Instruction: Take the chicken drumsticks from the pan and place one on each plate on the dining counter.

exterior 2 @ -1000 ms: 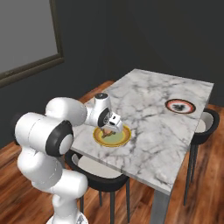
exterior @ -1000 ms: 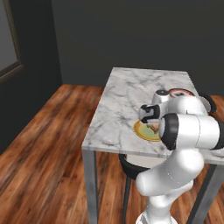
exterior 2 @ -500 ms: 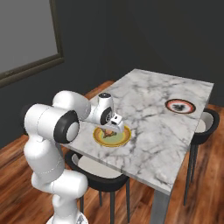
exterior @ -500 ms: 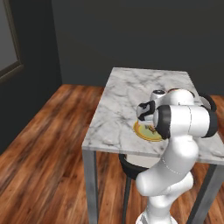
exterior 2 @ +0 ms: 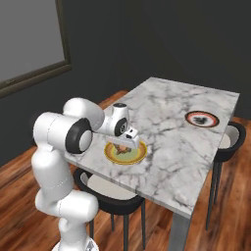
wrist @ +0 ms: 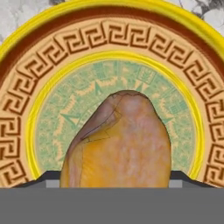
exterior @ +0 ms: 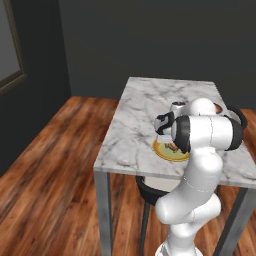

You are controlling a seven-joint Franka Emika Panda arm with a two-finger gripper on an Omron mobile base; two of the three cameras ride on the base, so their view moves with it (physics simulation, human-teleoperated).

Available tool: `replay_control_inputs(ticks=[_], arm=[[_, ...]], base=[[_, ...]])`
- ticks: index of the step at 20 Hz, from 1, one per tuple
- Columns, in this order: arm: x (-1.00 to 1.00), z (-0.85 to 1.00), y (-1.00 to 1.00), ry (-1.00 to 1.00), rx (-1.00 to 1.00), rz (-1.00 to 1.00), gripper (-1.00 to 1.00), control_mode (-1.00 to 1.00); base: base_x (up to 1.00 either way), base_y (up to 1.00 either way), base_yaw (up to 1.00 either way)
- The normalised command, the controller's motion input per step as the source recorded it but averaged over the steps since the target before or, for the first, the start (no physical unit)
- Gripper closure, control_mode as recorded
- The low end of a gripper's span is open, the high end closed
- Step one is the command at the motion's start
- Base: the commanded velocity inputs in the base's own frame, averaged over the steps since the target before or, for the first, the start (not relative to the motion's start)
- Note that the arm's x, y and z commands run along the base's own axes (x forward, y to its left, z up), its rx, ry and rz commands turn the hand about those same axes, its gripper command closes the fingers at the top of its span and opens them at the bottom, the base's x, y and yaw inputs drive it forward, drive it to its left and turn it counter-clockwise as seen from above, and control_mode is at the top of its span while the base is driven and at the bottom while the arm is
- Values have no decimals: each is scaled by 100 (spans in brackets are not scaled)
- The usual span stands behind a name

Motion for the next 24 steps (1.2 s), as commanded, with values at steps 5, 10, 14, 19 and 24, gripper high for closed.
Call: replay_control_inputs(ticks=[5,10,14,19,24], arm=[[0,-9,0,1,0,0,-100,-100],[0,0,0,0,0,0,-100,-100],[0,10,-3,0,2,0,-100,-100],[-2,53,-4,-5,14,2,-100,-100],[-22,62,0,-14,5,3,-100,-100]], base=[[0,0,0],[0,0,0],[0,0,0],[0,0,0],[0,0,0]])
